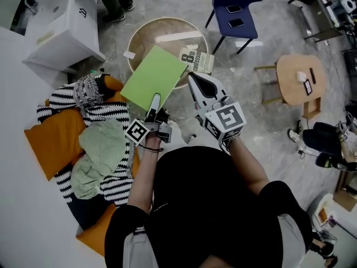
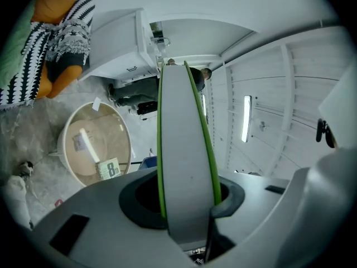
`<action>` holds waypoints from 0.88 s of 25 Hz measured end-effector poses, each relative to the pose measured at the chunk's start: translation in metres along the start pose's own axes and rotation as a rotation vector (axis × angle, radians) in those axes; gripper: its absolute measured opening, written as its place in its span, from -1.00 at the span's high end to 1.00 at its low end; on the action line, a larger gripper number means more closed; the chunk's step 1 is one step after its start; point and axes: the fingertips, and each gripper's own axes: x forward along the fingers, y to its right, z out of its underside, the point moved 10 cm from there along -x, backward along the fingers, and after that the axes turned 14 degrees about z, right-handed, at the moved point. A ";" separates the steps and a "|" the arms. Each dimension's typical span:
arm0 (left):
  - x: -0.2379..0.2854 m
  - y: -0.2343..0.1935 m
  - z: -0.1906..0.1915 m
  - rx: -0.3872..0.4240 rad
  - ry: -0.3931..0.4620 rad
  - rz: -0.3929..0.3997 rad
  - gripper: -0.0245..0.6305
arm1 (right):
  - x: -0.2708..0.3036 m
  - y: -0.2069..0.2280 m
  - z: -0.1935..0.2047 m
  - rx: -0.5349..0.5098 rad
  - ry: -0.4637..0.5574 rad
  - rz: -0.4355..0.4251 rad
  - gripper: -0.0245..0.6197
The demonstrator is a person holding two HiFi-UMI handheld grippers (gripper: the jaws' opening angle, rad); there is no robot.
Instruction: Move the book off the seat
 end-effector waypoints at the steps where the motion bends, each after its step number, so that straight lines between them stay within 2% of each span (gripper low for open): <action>1: 0.007 -0.004 -0.008 -0.013 -0.003 0.007 0.46 | 0.010 -0.001 -0.003 -0.003 -0.005 0.005 0.88; 7: 0.026 -0.031 -0.048 -0.039 -0.030 -0.013 0.46 | 0.066 -0.016 0.007 0.007 -0.055 -0.016 0.88; 12: 0.020 -0.066 -0.068 -0.016 -0.015 -0.059 0.46 | 0.098 -0.024 0.034 0.019 -0.128 -0.057 0.88; 19: 0.010 -0.124 -0.072 -0.082 0.023 -0.072 0.46 | 0.135 -0.016 0.077 0.034 -0.219 -0.095 0.88; 22: 0.005 -0.148 -0.073 -0.090 0.015 -0.111 0.46 | 0.148 -0.015 0.095 0.045 -0.256 -0.118 0.88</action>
